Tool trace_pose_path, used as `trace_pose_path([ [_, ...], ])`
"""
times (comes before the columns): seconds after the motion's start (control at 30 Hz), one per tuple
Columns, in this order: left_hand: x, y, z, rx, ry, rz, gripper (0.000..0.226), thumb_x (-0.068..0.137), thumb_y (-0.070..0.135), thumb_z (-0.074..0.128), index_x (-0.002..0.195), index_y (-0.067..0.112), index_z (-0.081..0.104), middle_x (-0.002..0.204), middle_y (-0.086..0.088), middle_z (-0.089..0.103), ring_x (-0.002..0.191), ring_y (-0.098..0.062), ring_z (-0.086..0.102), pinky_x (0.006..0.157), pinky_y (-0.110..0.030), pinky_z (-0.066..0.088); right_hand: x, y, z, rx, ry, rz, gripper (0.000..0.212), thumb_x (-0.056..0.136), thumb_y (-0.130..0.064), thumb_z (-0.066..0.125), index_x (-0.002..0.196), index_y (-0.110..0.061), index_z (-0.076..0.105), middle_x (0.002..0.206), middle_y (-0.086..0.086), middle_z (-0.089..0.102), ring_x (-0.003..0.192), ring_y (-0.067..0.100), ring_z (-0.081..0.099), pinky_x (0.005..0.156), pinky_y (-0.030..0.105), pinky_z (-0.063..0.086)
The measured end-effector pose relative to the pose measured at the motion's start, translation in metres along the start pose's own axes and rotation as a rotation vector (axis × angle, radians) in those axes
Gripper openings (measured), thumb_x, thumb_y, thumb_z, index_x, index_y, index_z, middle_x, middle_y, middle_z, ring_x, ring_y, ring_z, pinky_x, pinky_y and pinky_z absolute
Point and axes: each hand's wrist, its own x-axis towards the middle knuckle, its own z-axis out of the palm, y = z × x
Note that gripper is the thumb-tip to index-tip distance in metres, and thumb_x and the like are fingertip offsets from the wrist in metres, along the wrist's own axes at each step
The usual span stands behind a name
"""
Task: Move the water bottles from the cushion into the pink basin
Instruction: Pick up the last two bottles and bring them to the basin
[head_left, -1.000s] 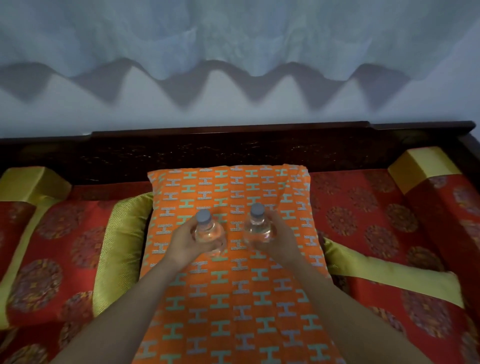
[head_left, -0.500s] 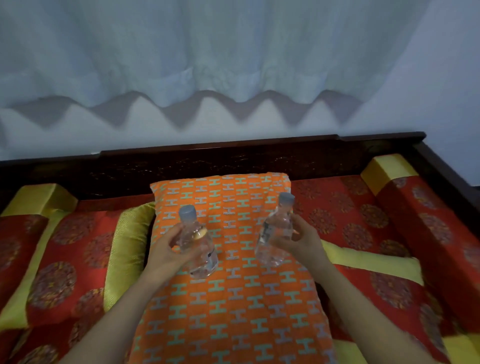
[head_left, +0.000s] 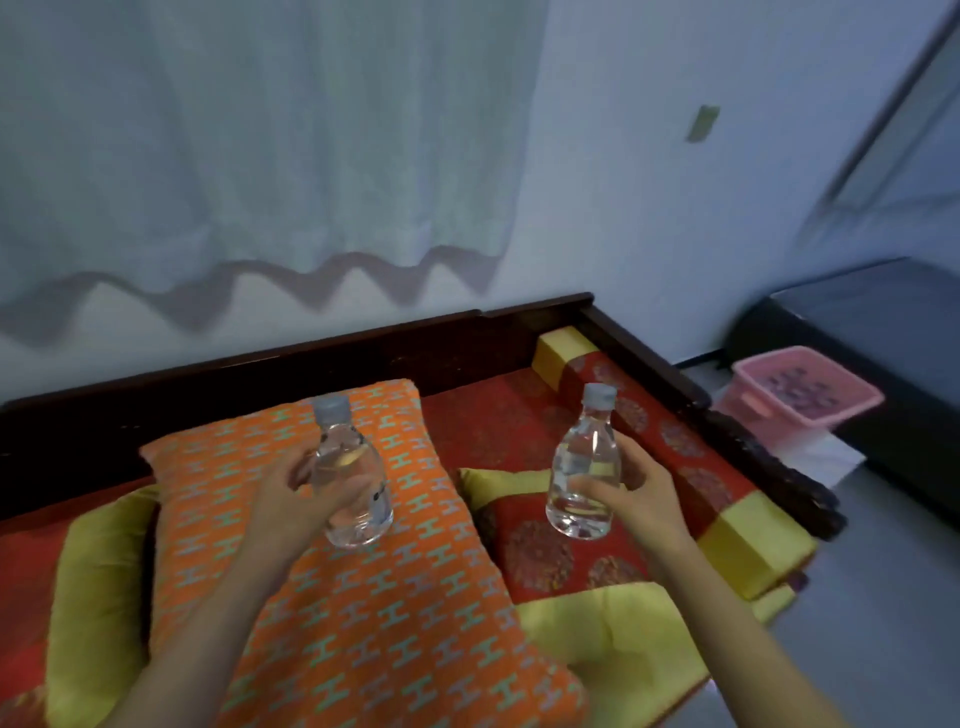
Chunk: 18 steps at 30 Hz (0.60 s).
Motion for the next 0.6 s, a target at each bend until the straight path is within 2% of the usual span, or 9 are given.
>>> trace_pose_path([
  [0.03,-0.004,0.009,0.012,-0.014,-0.032,0.019,0.05,0.054,0.033,0.086,0.101,0.037,0.068,0.1,0.012,0.073,0.089,-0.002,0.067,0.07,-0.02,0.051,-0.01,-0.005,-0.018,0.01,0.026,0.001,0.06,0.059,-0.016,0.089,0.112,-0.032,0.067,0.1,0.001,0.075,0.091,0.023,0.072,0.08,0.04,0.058],
  [0.13,-0.012,0.033,0.049,-0.033,-0.11,0.069,0.051,0.054,0.03,0.091,0.099,0.039,0.069,0.098,0.012,0.073,0.088,-0.005,0.068,0.067,-0.017,0.053,-0.037,-0.018,-0.064,0.007,0.126,-0.011,0.061,0.05,-0.034,0.087,0.107,-0.042,0.068,0.099,-0.006,0.075,0.085,0.014,0.072,0.065,0.022,0.057],
  [0.23,-0.018,0.053,0.088,-0.031,-0.171,0.091,0.049,0.059,0.028,0.089,0.103,0.034,0.068,0.103,0.004,0.073,0.096,-0.015,0.067,0.078,-0.033,0.055,-0.06,-0.022,-0.107,-0.012,0.244,-0.011,0.062,0.046,-0.04,0.087,0.104,-0.048,0.066,0.098,-0.012,0.073,0.084,0.008,0.07,0.061,0.018,0.055],
  [0.3,-0.023,0.064,0.117,-0.038,-0.221,0.094,0.05,0.058,0.032,0.09,0.102,0.04,0.067,0.104,0.008,0.072,0.097,-0.012,0.066,0.079,-0.034,0.054,-0.074,-0.018,-0.137,-0.031,0.313,0.007,0.062,0.054,-0.031,0.089,0.109,-0.046,0.065,0.102,-0.008,0.072,0.091,0.014,0.069,0.068,0.028,0.058],
  [0.37,-0.03,0.072,0.146,-0.051,-0.279,0.102,0.053,0.052,0.043,0.087,0.101,0.042,0.067,0.102,0.011,0.072,0.094,-0.006,0.067,0.072,-0.027,0.052,-0.085,-0.013,-0.167,-0.037,0.361,0.021,0.061,0.061,-0.021,0.087,0.115,-0.039,0.065,0.107,-0.003,0.071,0.098,0.021,0.067,0.076,0.04,0.059],
  [0.4,-0.033,0.075,0.161,-0.05,-0.307,0.102,0.055,0.051,0.045,0.086,0.103,0.04,0.067,0.103,0.011,0.072,0.094,-0.007,0.068,0.073,-0.027,0.053,-0.091,-0.01,-0.181,-0.038,0.38,0.024,0.062,0.061,-0.019,0.087,0.116,-0.036,0.065,0.107,-0.002,0.071,0.097,0.023,0.067,0.074,0.04,0.059],
  [0.5,-0.042,0.083,0.211,-0.024,-0.362,0.094,0.061,0.049,0.046,0.087,0.106,0.034,0.066,0.107,0.008,0.071,0.1,-0.013,0.066,0.084,-0.039,0.053,-0.104,-0.002,-0.226,-0.042,0.441,0.033,0.062,0.059,-0.015,0.087,0.115,-0.032,0.065,0.101,-0.003,0.071,0.088,0.015,0.069,0.057,0.018,0.055],
  [0.6,-0.055,0.094,0.276,-0.025,-0.384,0.086,0.059,0.049,0.042,0.087,0.103,0.034,0.067,0.102,0.01,0.072,0.096,-0.01,0.067,0.083,-0.036,0.054,-0.111,0.005,-0.283,-0.009,0.486,0.034,0.065,0.062,-0.01,0.085,0.12,-0.029,0.063,0.101,-0.004,0.069,0.079,-0.001,0.067,0.053,0.011,0.051],
])
